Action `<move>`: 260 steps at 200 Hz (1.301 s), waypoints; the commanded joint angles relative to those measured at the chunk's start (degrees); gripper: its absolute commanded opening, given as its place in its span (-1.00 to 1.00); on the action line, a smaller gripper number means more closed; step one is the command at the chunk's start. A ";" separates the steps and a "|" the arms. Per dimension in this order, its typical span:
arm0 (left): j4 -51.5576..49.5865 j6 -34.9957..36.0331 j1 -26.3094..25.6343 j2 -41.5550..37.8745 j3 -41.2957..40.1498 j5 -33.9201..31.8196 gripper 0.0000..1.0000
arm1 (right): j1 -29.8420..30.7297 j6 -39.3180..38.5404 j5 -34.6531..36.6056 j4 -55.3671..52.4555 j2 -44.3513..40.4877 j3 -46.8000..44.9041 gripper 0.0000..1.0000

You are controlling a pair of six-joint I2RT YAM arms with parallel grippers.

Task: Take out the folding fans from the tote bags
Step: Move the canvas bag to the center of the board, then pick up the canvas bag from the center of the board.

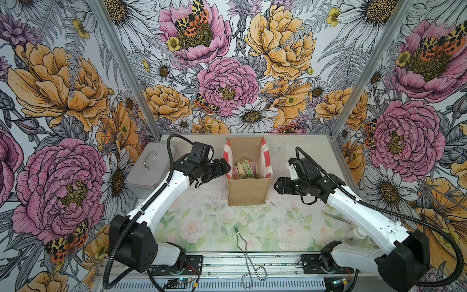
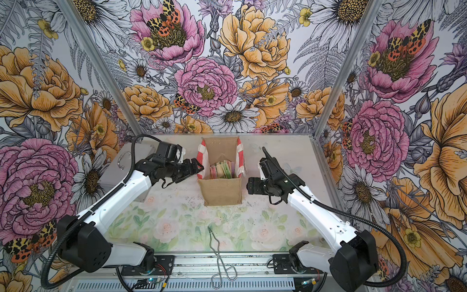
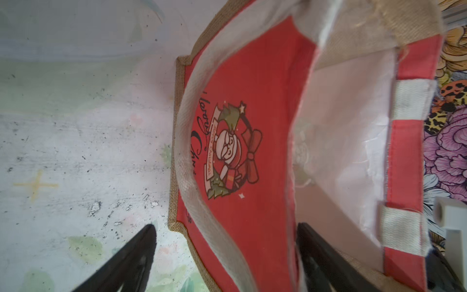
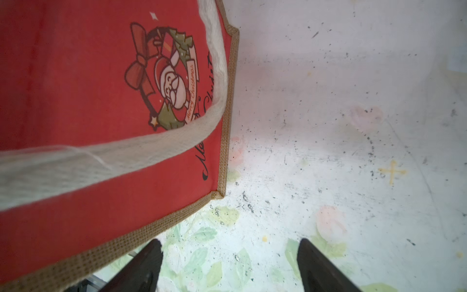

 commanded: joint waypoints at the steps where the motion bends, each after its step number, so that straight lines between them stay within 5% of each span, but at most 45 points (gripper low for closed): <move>1: 0.12 -0.79 -0.98 1.02 1.22 0.98 0.68 | -0.23 0.34 1.97 -1.06 -1.56 1.81 0.70; 85: 3.63 -1.86 1.59 5.05 5.05 1.02 0.05 | -0.20 0.39 2.28 -1.06 -3.73 1.26 0.63; 155: 3.68 -0.44 3.51 9.96 9.93 4.75 0.15 | -0.24 0.27 2.71 -1.06 -4.25 0.56 0.62; 212: 3.98 -0.14 3.39 11.01 10.50 3.40 -0.15 | -0.23 0.05 2.66 -1.06 -4.04 0.47 0.60; 229: 4.27 0.38 3.89 12.19 11.56 3.18 -0.50 | -0.24 0.17 2.61 -1.02 -4.16 0.38 0.59; 240: 5.05 1.18 4.44 13.27 12.49 3.47 -1.00 | -0.24 0.19 2.53 -0.97 -4.30 0.39 0.57; 260: 6.54 4.73 5.25 16.17 16.01 4.59 -1.00 | -0.23 -0.22 2.15 -0.97 -4.71 0.88 0.48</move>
